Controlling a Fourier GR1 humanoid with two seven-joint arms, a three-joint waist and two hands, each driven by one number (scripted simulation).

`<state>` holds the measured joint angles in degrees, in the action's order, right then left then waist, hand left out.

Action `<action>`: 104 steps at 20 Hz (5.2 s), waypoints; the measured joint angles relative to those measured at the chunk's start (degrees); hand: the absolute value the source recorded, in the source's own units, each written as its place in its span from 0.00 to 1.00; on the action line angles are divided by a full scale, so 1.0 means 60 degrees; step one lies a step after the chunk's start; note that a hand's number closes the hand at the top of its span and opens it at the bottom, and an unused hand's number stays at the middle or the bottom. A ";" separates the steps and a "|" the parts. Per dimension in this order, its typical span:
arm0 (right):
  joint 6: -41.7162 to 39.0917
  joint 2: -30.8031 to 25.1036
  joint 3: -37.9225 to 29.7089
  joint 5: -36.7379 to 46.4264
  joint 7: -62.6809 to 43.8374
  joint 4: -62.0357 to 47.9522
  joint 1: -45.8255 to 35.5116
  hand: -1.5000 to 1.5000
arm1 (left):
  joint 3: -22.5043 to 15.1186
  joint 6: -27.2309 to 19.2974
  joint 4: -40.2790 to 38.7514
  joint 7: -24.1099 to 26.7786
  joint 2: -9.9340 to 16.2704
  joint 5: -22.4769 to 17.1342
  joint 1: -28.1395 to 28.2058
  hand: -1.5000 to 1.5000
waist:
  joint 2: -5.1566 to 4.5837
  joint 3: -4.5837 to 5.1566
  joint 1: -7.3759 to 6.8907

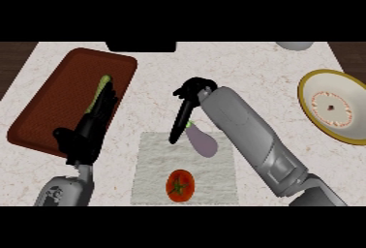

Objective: Pick the eggplant from the placemat and place it in the bowl

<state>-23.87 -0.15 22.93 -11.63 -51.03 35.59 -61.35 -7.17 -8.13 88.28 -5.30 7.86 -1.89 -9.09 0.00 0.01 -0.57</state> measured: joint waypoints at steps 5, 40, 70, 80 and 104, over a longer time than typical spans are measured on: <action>0.0503 0.0005 0.0404 -0.0452 -0.0301 0.0543 0.0482 0.00 | -0.0056 -0.0019 -0.0084 0.0050 -0.0193 0.0194 -0.0016 0.50 | -0.0003 0.0000 -0.0021; -0.1364 -0.0398 0.1626 0.1944 0.1642 0.1306 0.2484 1.00 | 0.0395 0.0481 0.0169 0.0017 -0.0394 0.0420 0.0173 0.50 | 0.0156 0.0090 0.0039; 0.2482 -0.6444 -0.4800 0.1141 0.9847 1.3830 1.1244 1.00 | 0.0732 0.0475 0.0591 -0.0056 -0.0230 0.0333 0.0794 0.50 | 0.0109 0.0006 0.0579; 0.2482 -0.6759 -0.6295 0.0541 0.6857 1.4222 0.9790 1.00 | 0.0627 0.0585 0.0142 0.0052 -0.0451 0.0529 0.0233 0.50 | 0.0008 0.0005 0.0126; 0.4651 -0.6646 -0.5317 0.6279 1.1754 0.3217 0.5393 1.00 | 0.0598 0.0738 -0.0029 -0.0097 -0.0639 0.0694 -0.0219 0.50 | -0.0084 -0.0016 -0.0164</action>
<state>4.03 -40.02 -8.97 26.04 19.49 54.89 -28.99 -3.59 -3.70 88.11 -5.89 4.03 2.27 -10.41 -0.50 -0.09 -1.56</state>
